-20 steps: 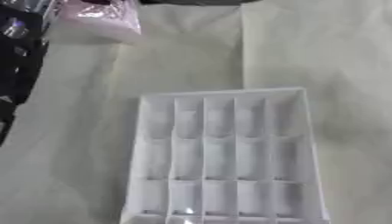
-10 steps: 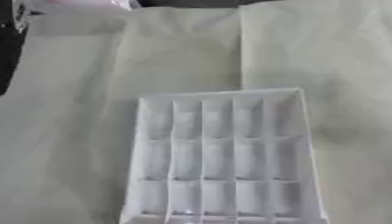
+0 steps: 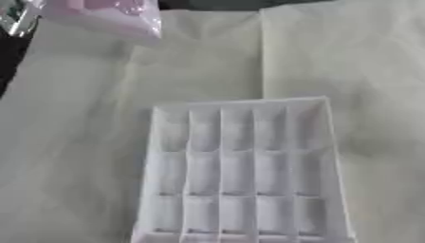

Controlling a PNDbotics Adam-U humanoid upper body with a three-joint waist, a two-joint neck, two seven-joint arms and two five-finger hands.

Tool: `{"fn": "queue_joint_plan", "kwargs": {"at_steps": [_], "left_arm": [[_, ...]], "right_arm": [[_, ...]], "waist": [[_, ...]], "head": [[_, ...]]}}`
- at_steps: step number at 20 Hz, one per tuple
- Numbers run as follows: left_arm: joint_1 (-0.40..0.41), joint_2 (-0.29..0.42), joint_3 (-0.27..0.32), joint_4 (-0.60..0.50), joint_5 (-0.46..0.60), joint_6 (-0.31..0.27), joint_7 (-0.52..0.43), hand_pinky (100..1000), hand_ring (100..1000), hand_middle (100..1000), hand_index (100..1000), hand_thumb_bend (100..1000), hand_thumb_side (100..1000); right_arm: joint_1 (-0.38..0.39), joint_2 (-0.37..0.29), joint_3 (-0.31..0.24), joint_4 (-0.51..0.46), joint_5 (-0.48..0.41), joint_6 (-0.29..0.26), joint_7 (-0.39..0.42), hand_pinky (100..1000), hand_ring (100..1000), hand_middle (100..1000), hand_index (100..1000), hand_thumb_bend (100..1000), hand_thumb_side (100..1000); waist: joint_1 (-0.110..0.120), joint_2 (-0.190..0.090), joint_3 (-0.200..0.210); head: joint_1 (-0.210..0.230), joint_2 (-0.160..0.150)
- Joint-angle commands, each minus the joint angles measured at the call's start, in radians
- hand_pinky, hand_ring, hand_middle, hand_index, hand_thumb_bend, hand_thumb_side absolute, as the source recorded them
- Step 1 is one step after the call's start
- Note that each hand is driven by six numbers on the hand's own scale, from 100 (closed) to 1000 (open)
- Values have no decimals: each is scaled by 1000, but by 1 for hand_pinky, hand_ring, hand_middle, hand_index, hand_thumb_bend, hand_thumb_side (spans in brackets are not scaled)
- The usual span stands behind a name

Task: Pick up objects on the table and place them in the box.

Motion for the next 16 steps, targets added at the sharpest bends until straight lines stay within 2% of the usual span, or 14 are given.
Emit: {"fn": "queue_joint_plan", "kwargs": {"at_steps": [1,3,4,5,10,14,15,16], "left_arm": [[-4,59,-46,-86,72,-32,-78,100,100,100,110,777,100],[-8,57,-77,-126,116,-47,-124,100,100,100,108,780,100],[-16,50,-92,-145,137,-54,-148,100,100,100,107,850,107],[-27,40,-105,-161,157,-60,-172,100,100,100,106,780,100],[-120,-56,-161,-186,243,-66,-296,100,100,100,104,775,100],[-177,-148,-193,-175,299,-67,-365,100,100,100,100,765,100],[-188,-173,-200,-172,314,-67,-379,100,100,100,100,709,100],[-198,-204,-207,-169,329,-65,-396,100,100,100,100,718,100]], "right_arm": [[-2,-21,-11,-5,-6,4,0,662,771,815,796,100,892],[-2,-20,-12,-2,-8,6,1,662,770,815,796,100,892],[-2,-19,-12,-1,-9,7,1,662,771,815,796,100,894],[-2,-18,-11,1,-10,8,2,662,771,815,796,100,893],[-4,-14,-10,10,-15,12,6,662,771,815,796,100,893],[-5,-12,-9,13,-19,13,9,662,771,815,796,100,892],[-6,-12,-9,13,-20,13,10,663,771,815,796,100,892],[-7,-11,-9,14,-21,14,11,663,771,815,796,100,892]], "waist": [[-2,-28,-1],[-2,-32,-1],[-2,-34,-1],[-3,-36,-1],[-4,-46,-4],[1,-50,-23],[3,-51,-28],[5,-51,-33]], "head": [[2,0],[4,0],[5,0],[7,0],[16,0],[25,0],[27,0],[28,0]]}}
